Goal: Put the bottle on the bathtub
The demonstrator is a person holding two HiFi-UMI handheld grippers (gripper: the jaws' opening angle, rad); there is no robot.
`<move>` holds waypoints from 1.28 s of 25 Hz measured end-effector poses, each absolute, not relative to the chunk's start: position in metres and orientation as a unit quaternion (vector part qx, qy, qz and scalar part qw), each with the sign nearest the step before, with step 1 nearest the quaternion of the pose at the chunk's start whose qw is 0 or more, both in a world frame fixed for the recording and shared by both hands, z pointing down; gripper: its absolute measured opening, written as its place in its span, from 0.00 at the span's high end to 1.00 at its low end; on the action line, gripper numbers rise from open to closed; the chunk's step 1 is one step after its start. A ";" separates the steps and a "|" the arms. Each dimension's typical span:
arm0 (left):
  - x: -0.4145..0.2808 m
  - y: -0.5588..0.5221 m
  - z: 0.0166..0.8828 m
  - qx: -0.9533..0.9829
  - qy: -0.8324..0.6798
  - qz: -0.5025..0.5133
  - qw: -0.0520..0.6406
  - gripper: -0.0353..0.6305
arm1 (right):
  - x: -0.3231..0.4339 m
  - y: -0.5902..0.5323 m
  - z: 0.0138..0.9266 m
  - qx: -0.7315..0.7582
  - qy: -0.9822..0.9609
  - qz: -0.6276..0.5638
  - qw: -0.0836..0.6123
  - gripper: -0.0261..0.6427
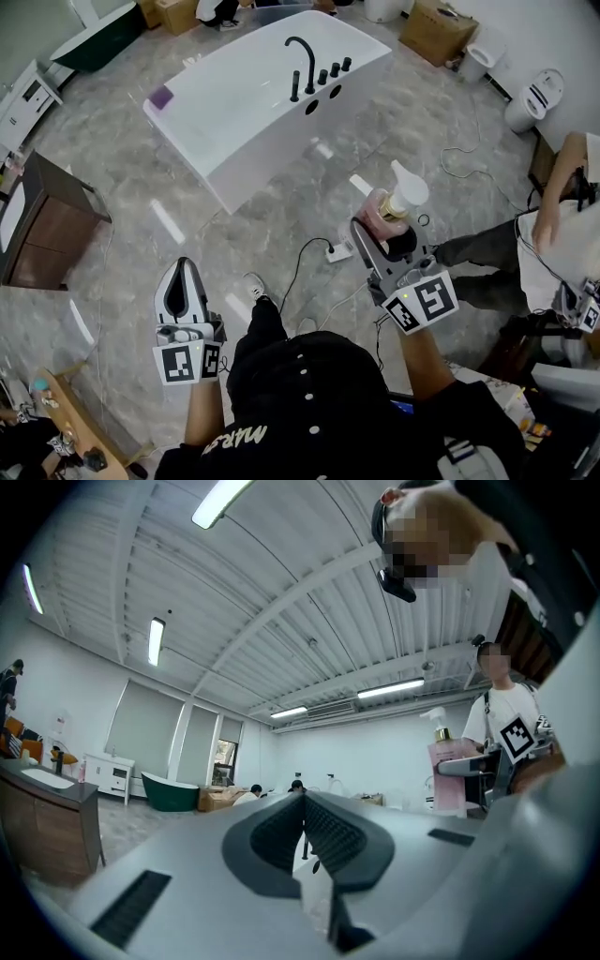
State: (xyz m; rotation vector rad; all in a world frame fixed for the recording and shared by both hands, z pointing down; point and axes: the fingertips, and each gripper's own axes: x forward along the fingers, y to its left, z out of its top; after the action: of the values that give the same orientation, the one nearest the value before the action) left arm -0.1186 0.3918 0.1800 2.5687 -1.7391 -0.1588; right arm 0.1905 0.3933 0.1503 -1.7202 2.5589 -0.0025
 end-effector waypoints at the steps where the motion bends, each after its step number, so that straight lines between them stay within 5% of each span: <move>1: -0.119 0.379 0.180 0.829 -0.557 -0.053 0.016 0.93 | 0.190 0.383 0.151 -0.560 0.828 0.001 0.028 0.62; 32: -0.190 0.090 0.201 0.850 -0.524 -0.035 0.042 0.93 | 0.121 0.096 0.166 -0.590 0.807 -0.019 0.017 0.63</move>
State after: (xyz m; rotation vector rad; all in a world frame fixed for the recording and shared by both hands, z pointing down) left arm -0.1903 0.0896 0.2005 2.5995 -1.6045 -0.1080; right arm 0.1212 0.0957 0.1662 -1.8339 2.5084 -0.0585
